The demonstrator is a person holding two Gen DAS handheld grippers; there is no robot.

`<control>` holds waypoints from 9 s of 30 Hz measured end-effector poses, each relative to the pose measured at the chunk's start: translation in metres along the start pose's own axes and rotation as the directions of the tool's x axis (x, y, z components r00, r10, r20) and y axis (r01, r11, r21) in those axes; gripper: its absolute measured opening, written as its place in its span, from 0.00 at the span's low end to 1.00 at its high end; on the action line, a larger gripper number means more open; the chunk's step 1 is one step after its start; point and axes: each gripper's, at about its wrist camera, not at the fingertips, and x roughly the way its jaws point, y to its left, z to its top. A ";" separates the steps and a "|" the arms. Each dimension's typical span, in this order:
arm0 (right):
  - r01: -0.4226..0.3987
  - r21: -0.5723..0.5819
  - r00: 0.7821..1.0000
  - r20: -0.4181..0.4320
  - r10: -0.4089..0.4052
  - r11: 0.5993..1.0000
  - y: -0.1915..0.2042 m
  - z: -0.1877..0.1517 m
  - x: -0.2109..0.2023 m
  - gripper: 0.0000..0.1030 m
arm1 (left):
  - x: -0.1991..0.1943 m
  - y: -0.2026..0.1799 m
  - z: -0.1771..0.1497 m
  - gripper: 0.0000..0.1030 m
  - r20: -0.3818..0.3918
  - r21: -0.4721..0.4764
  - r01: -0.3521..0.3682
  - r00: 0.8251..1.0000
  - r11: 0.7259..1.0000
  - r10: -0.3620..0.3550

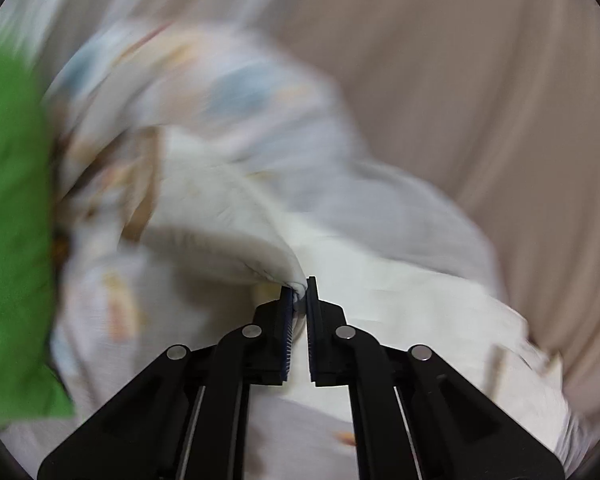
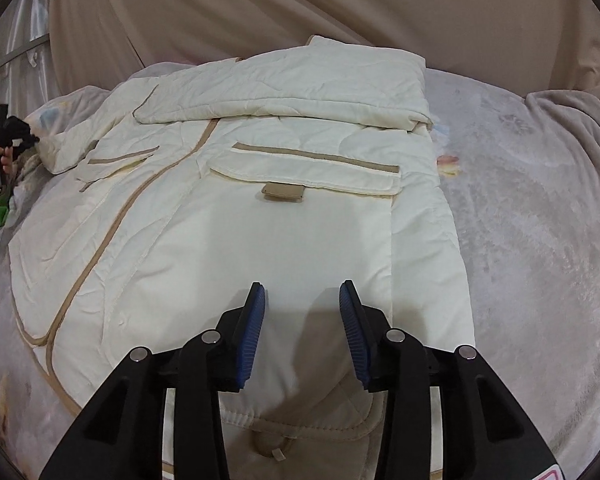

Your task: Fold large clothes

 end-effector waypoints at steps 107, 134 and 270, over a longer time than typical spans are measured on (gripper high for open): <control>-0.144 0.289 0.989 0.000 0.150 0.946 -0.033 -0.072 -0.174 0.04 | -0.182 -0.009 -0.267 0.15 -0.532 0.397 0.384 0.837 0.834 -0.133; -0.082 0.349 0.987 0.162 0.026 0.933 -0.068 0.089 -0.058 0.58 | -0.096 -0.162 -0.205 0.52 -0.309 0.393 0.380 0.912 0.837 -0.270; -0.237 0.327 0.962 0.208 0.175 0.915 -0.007 -0.154 -0.242 0.02 | -0.269 0.057 -0.297 0.11 -0.437 0.136 0.535 0.788 0.833 -0.435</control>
